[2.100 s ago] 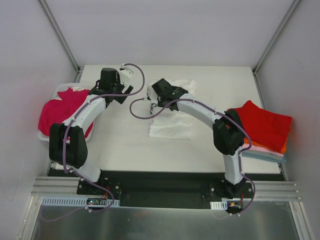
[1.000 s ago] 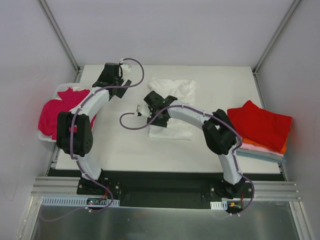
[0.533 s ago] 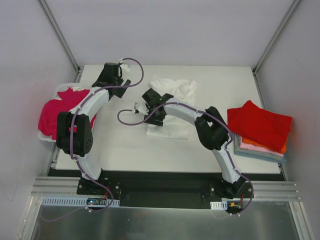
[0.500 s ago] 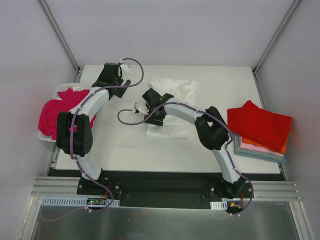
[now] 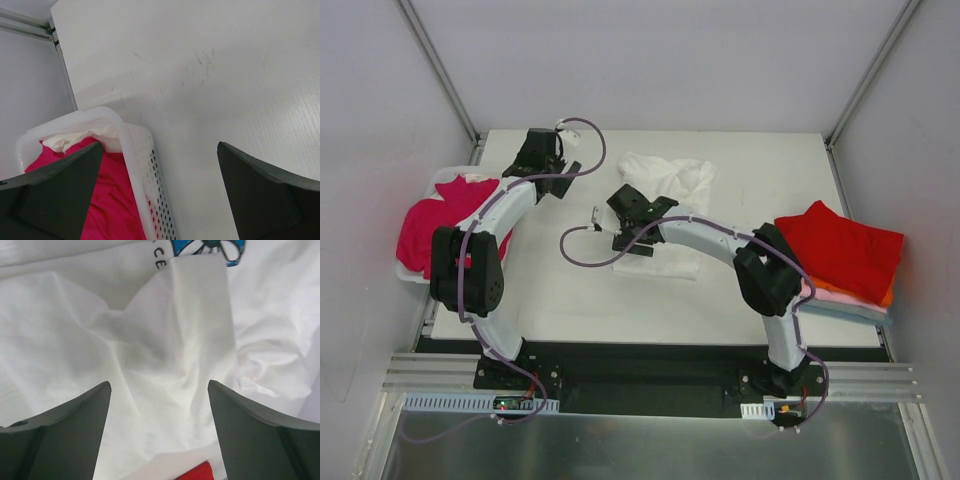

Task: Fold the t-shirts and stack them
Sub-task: Fold the folded rectangular tshirt in 1/3 of the way, then grab one side of the 2/3 rectangular tshirt with right arm

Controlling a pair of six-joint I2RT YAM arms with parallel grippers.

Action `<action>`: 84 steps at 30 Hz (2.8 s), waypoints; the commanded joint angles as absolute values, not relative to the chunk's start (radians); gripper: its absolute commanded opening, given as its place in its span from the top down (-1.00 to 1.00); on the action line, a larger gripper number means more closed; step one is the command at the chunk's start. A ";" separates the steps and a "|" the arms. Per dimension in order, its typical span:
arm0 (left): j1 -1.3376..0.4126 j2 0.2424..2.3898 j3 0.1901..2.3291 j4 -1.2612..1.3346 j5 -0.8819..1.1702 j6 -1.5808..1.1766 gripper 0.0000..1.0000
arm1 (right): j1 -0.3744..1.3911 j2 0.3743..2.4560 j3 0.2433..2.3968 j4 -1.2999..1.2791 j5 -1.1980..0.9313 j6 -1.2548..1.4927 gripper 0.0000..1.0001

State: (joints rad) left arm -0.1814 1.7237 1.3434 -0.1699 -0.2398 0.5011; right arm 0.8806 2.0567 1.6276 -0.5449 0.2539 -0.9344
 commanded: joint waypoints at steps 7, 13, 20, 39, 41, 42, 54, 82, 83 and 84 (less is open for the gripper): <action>-0.202 1.660 1.309 -0.259 -0.069 0.480 -0.99 | 0.980 1.810 1.470 -0.581 0.396 -0.890 -0.68; -0.261 1.621 1.284 -0.325 -0.003 0.503 -0.99 | 0.980 1.740 1.319 -0.588 0.429 -0.885 -0.68; -0.268 1.629 1.287 -0.344 -0.002 0.515 -0.99 | 0.965 1.697 1.206 -0.595 0.434 -0.848 -0.65; -0.408 1.532 1.154 -0.428 0.075 0.554 -0.99 | 0.962 1.647 1.081 -0.612 0.365 -0.784 -0.59; -0.408 1.532 1.154 -0.428 0.071 0.557 -0.98 | 0.962 1.658 1.080 -0.611 0.348 -0.775 -0.58; -0.407 1.532 1.155 -0.426 0.068 0.557 -0.99 | 0.960 1.663 1.080 -0.604 0.348 -0.775 -0.57; -0.408 1.539 1.154 -0.426 0.040 0.565 -0.99 | 0.953 1.729 1.114 -0.565 0.325 -0.811 -0.53; -0.405 1.574 1.177 -0.426 0.005 0.586 -0.99 | 0.953 1.882 1.324 -0.586 0.252 -0.845 -0.54; -0.402 1.577 1.178 -0.426 0.005 0.587 -0.98 | 0.953 1.887 1.327 -0.581 0.249 -0.847 -0.54; -0.400 1.577 1.181 -0.425 0.006 0.588 -0.99 | 0.953 1.893 1.328 -0.578 0.249 -0.848 -0.55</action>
